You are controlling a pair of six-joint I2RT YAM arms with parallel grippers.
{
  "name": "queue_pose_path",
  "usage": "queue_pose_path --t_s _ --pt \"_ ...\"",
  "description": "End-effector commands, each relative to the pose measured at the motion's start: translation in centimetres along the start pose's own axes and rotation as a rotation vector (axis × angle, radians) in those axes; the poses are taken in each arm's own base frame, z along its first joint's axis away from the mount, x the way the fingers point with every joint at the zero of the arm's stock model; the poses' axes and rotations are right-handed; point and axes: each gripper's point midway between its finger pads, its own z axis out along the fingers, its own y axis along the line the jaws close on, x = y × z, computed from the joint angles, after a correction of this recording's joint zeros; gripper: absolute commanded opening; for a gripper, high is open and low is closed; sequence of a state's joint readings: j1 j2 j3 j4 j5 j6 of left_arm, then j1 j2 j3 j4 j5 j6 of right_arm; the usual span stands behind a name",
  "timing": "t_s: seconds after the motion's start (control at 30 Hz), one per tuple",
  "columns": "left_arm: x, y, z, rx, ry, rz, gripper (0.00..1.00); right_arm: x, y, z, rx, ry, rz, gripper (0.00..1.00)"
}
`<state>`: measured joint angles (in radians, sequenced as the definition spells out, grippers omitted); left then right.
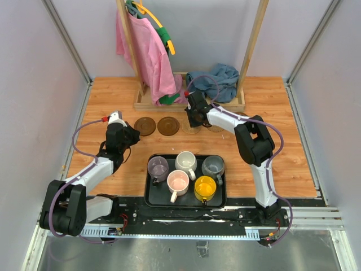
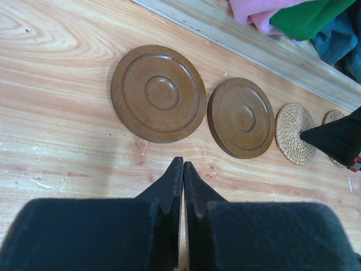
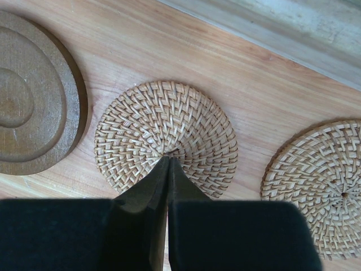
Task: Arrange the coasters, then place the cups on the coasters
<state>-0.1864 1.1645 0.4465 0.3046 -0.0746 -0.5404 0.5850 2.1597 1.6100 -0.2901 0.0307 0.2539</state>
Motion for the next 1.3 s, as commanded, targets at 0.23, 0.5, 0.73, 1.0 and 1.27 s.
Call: queue_pose_path --t_s 0.23,0.5,0.73,1.0,1.27 --pt "-0.4 0.1 -0.1 0.001 -0.026 -0.007 0.06 4.0 -0.3 -0.4 0.039 0.115 -0.013 0.02" --pt "0.0 0.3 -0.2 0.001 -0.016 -0.004 0.06 0.0 -0.7 -1.1 0.077 0.022 -0.047 0.03" --pt "0.3 0.1 -0.5 0.011 0.000 -0.002 0.06 -6.0 -1.0 -4.2 0.107 -0.136 -0.102 0.08" --pt "-0.3 -0.7 -0.8 0.041 -0.008 -0.001 0.05 -5.4 -4.4 -5.9 0.210 -0.145 -0.052 0.12" --pt "-0.3 -1.3 -0.8 0.072 -0.002 0.015 0.05 0.7 -10.4 -4.2 0.250 -0.006 0.125 0.06"
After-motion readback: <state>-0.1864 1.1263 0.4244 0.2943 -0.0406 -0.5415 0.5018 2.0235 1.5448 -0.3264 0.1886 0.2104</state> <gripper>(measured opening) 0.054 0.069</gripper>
